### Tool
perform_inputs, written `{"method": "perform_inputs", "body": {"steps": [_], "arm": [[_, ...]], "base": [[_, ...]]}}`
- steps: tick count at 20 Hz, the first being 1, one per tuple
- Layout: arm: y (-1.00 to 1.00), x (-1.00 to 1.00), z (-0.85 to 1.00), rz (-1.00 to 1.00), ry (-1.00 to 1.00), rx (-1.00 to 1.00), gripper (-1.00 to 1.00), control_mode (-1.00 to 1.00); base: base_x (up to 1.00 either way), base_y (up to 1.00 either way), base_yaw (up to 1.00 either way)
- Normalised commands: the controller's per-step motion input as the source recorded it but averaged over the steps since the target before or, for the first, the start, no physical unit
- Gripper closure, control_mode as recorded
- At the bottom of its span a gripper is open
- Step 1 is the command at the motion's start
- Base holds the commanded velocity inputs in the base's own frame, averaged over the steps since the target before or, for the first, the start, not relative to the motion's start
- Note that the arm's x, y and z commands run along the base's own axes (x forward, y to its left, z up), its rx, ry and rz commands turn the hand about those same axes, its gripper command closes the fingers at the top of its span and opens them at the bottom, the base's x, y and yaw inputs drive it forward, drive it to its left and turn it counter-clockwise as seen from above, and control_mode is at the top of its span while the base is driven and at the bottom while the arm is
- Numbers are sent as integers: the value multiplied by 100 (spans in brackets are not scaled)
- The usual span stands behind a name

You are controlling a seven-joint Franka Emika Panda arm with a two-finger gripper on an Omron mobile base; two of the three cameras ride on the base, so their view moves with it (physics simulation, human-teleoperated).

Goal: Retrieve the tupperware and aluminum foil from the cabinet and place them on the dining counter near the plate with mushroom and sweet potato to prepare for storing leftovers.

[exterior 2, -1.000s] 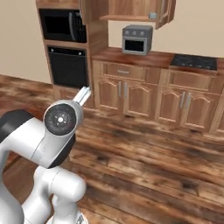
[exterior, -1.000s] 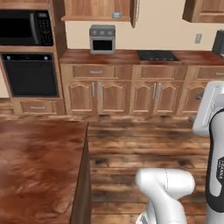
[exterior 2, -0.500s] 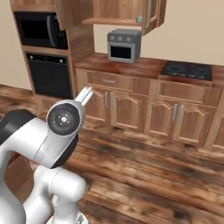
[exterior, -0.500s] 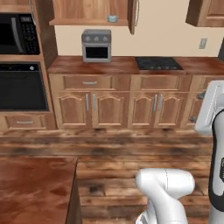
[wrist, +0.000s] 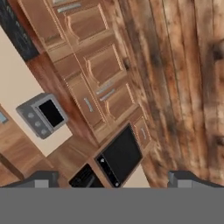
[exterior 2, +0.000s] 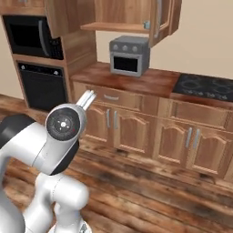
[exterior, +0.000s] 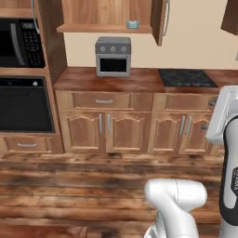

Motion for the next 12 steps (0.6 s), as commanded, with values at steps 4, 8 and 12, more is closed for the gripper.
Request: {"method": "perform_inputs", "body": {"steps": [4, 8, 12], "arm": [[0, 0, 0, 0, 0, 0, -100, 100], [0, 0, 0, 0, 0, 0, -100, 100], [0, 0, 0, 0, 0, 0, -100, 100]], "base": [[100, 2, 6], [100, 22, 2], [100, 47, 0]]}}
